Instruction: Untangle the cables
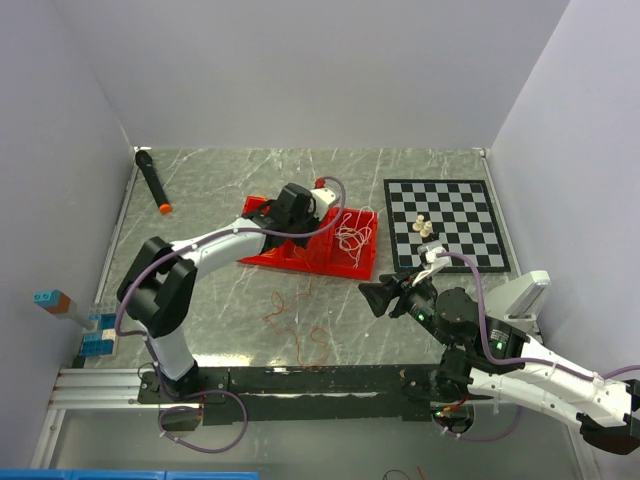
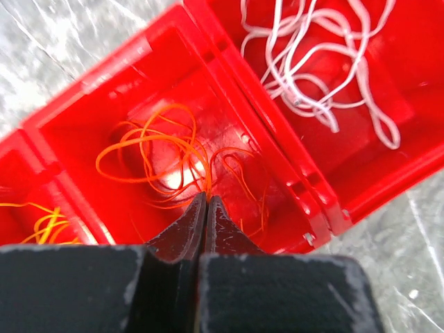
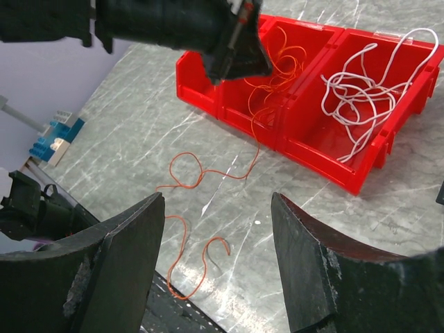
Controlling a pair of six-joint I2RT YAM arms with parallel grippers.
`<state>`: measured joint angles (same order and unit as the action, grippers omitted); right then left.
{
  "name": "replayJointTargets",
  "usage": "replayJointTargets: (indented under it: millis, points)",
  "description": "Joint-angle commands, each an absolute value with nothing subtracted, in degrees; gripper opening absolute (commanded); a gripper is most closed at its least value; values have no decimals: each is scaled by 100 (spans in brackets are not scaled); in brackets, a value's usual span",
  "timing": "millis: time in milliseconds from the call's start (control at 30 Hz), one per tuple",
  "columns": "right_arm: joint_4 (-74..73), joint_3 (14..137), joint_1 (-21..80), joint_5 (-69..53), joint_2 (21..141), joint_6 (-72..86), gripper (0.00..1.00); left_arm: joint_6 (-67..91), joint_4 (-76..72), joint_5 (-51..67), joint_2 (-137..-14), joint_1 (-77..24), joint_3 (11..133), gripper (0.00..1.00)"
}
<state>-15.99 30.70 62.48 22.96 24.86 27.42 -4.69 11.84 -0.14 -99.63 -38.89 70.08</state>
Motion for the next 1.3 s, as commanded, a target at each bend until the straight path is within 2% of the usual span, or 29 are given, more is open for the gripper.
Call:
replayJointTargets:
  millis: [0,233,300,333,367,433,467,500,533,933,1133,1267]
  points:
    - [-1582,3032,6240,2382,2443,2813,69,-308,923,-184,-10221,-3911,7172,1]
    - [-1564,3059,6231,2347,2505,2821,69,-246,1528,-282,-10740,-3911,7917,1]
    - [-1564,3067,6231,2329,2505,2821,69,-272,1757,-168,-10697,-3902,8050,7]
    - [-1556,3067,6231,2329,2496,2821,69,-264,1862,-71,-10644,-3902,8112,16]
    - [-1547,3050,6240,2329,2496,2804,70,-290,1976,-53,-10565,-3902,8165,30]
    - [-1503,3050,6231,2329,2531,2786,70,-299,2223,79,-10390,-3902,8279,67]
    - [-1494,3059,6231,2320,2557,2777,70,-334,2337,105,-10232,-3911,8331,81]
    - [-1494,3085,6231,2329,2601,2760,70,-395,2434,201,-10117,-3885,8393,86]
    - [-1485,3102,6231,2320,2628,2742,70,-404,2539,298,-9968,-3859,8463,97]
    - [-1152,3472,6231,1794,3549,2294,73,-361,4025,1897,-8861,-2595,9984,97]
    - [-985,3665,6231,775,4919,2031,85,-299,3630,2258,-8131,-953,9204,97]
    - [-914,3945,6231,370,6228,1715,93,-500,3726,3275,-8094,173,8632,97]
